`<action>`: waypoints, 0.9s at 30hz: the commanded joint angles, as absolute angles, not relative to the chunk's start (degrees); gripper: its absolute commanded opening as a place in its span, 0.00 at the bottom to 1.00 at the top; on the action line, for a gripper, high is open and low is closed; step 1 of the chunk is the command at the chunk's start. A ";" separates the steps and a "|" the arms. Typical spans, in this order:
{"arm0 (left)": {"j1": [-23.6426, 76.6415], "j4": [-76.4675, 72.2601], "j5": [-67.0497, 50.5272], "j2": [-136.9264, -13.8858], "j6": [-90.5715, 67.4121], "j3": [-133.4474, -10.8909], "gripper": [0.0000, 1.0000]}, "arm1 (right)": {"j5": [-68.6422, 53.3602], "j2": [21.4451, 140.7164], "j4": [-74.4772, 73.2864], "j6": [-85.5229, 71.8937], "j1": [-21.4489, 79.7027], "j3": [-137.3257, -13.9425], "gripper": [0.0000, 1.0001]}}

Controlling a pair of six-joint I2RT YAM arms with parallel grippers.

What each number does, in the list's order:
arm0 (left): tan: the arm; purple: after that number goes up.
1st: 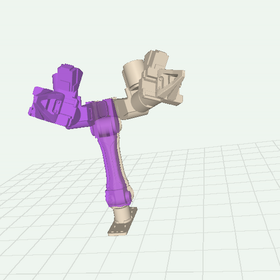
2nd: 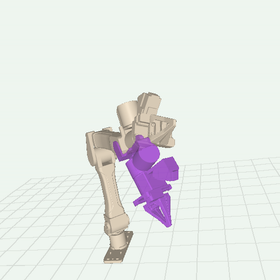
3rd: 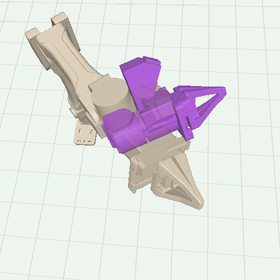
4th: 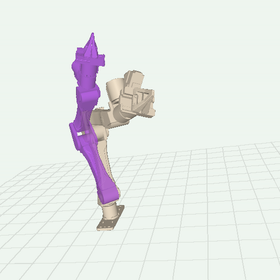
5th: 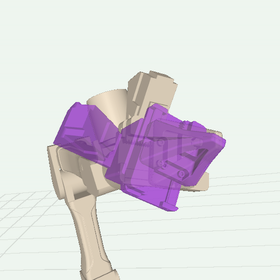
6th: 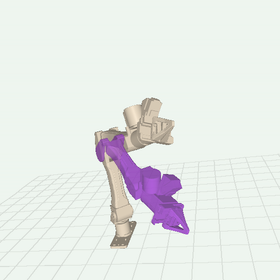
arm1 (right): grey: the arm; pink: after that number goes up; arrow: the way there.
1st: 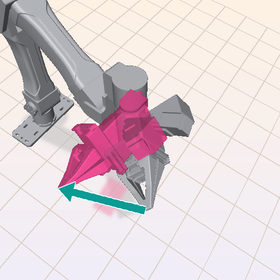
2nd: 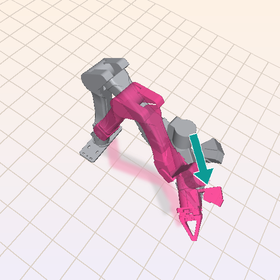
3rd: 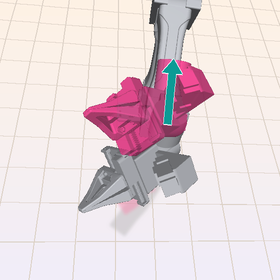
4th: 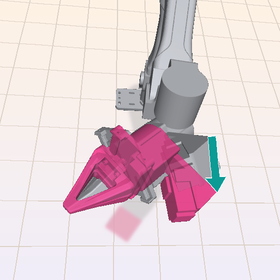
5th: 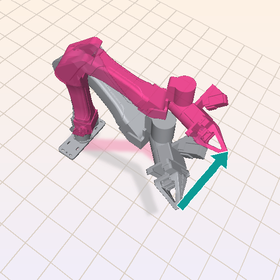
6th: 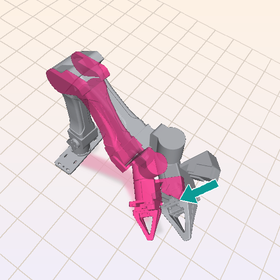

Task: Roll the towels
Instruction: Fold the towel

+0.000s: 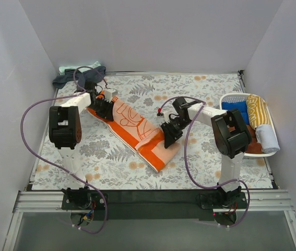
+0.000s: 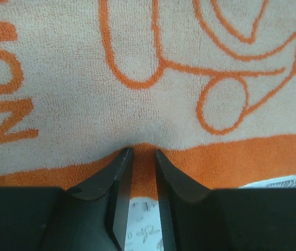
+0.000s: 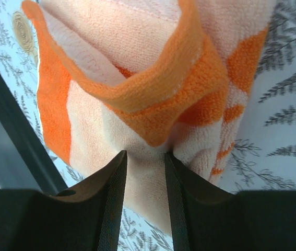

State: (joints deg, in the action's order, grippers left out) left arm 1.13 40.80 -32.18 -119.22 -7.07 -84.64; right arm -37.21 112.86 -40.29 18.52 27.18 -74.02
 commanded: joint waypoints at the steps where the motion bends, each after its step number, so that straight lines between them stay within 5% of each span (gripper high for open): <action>1: 5.87 39.11 -30.41 -123.91 -6.77 -89.64 0.22 | -38.49 112.41 -42.10 17.84 28.56 -71.11 0.36; 8: 12.03 39.37 -33.48 -137.53 -8.17 -107.46 0.22 | -49.03 112.15 -44.12 17.14 31.10 -67.06 0.40; 15: 13.18 38.95 -36.38 -144.24 -8.88 -125.33 0.37 | -51.34 109.96 -44.03 16.53 32.52 -68.81 0.47; 19: 12.83 32.89 -40.33 -132.07 -8.96 -112.82 0.52 | -51.32 105.31 -43.60 16.35 29.54 -71.89 0.47; 23: 9.68 14.74 -43.77 -110.19 -17.37 -87.70 0.85 | -50.81 101.61 -39.57 14.24 27.25 -75.94 0.47; 27: 8.35 12.55 -47.00 -94.26 -13.91 -74.65 0.89 | -55.18 100.54 -31.48 7.84 27.94 -72.43 0.45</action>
